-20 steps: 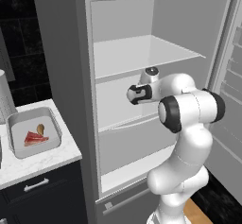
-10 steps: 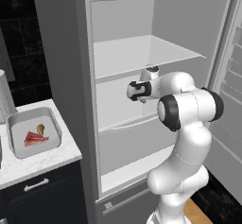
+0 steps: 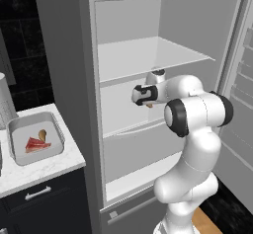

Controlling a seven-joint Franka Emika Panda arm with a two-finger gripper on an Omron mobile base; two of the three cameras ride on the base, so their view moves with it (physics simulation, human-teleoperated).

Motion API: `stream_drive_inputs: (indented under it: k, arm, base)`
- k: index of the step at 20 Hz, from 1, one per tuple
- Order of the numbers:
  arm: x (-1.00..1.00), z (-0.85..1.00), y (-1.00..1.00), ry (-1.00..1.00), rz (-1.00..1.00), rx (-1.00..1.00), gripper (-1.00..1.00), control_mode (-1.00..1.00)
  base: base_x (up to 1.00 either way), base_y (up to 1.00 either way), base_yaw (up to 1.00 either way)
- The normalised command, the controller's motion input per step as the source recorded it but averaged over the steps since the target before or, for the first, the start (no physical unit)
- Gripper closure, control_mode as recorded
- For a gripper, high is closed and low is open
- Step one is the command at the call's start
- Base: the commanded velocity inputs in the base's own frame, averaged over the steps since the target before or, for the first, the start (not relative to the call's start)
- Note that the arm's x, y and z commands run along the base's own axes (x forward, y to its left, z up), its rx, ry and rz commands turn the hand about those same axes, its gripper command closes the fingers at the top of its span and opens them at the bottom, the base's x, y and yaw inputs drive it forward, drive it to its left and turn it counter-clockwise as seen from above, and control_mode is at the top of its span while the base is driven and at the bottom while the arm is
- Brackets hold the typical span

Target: Place one sweet potato and one steak in each tupperware on the nearby counter, to pack two identical lunches.

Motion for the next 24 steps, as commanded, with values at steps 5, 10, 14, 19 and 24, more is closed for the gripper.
stream_drive_inputs:
  k: [5, 10, 14, 19, 24]
  arm:
    - [0.00, -0.47, 0.01, 0.00, 0.00, 0.00, 1.00, -1.00]
    - [-0.05, -0.94, 0.00, -0.07, 0.00, 0.00, 1.00, -1.00]
    - [-0.39, -1.00, 0.00, -0.11, 0.00, 0.09, 1.00, -1.00]
    - [-0.89, -0.86, 0.19, -0.15, 0.00, 0.09, 1.00, -1.00]
    - [-1.00, 0.18, 0.03, -0.17, 0.00, 0.03, 1.00, -1.00]
  base:
    - [0.00, 0.00, 0.00]
    - [0.00, 0.00, 0.00]
    - [0.00, 0.00, 0.00]
    - [0.00, 0.00, 0.00]
    - [0.00, 0.00, 0.00]
